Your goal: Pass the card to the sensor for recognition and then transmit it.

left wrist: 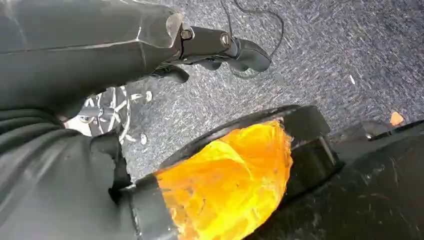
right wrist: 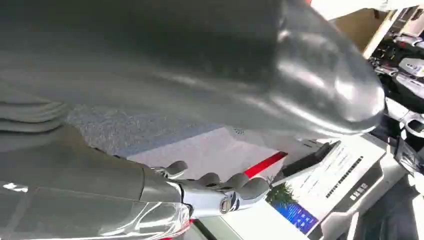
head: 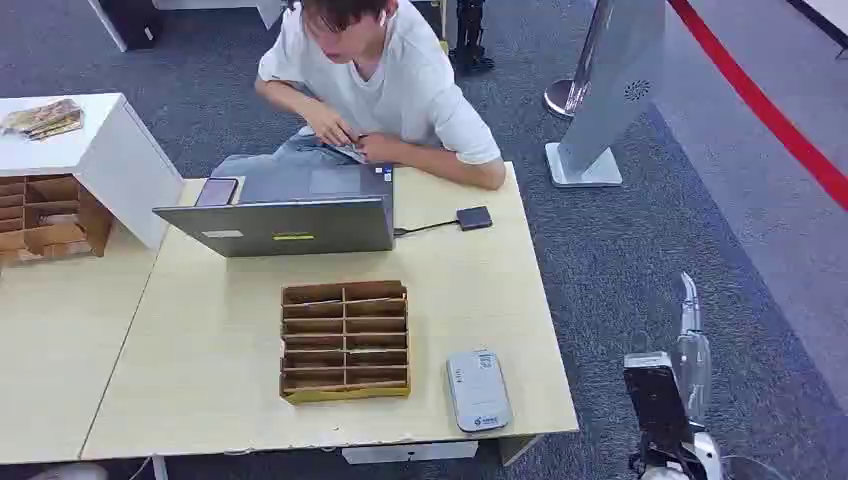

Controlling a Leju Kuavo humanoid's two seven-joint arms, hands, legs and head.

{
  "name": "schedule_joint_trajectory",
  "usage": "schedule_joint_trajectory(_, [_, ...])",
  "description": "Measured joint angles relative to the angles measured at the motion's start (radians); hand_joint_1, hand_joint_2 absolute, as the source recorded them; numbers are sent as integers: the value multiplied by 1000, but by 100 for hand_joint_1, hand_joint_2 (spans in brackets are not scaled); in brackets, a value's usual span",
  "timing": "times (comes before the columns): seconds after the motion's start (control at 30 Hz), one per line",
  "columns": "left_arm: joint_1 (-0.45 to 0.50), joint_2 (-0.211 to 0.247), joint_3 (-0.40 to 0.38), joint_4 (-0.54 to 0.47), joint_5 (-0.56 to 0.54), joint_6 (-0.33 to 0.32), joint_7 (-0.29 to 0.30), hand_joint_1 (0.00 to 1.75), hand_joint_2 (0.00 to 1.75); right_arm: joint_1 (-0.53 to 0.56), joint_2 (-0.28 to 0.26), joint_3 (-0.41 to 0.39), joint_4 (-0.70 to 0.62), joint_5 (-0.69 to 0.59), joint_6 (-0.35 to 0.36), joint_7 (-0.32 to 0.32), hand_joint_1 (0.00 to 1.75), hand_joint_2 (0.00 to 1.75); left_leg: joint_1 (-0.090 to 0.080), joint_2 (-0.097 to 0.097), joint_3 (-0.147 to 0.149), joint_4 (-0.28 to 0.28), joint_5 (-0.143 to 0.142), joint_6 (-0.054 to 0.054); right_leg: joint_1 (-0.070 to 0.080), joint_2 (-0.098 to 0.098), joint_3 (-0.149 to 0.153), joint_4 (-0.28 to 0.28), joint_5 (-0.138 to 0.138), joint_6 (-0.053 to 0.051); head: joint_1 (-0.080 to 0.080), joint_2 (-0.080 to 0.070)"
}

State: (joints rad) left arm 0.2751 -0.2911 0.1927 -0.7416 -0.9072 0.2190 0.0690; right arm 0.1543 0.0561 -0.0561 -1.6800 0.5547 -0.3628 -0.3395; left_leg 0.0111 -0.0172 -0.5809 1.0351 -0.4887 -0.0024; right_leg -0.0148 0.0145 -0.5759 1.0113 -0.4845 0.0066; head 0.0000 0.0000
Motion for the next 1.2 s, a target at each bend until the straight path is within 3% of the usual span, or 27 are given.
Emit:
schedule_joint_trajectory(0.87, [-34,-7,73,26,-70,8,-33,0,0,15,-2,-19,-3,-30,3,-19,0,0,0,0,0,0,0,0,0,0,0,0,0,0,0,0])
schedule_joint_trajectory(0.9, [-36,-8,78,27,-71,8,-35,0,0,15,-2,-21,-3,-42,7,-24,0,175,0,0,0,0,0,0,0,0,0,0,0,0,0,0])
schedule_joint_trajectory(1.03, [-37,-12,93,27,-93,8,-52,0,0,18,1,-34,-26,-116,24,-53,0,175,0,0,0,0,0,0,0,0,0,0,0,0,0,0])
schedule_joint_trajectory(1.2, [-39,-23,119,27,-116,-14,-68,0,0,27,0,-15,-109,-72,49,-59,0,175,0,0,0,0,0,0,0,0,0,0,0,0,0,0])
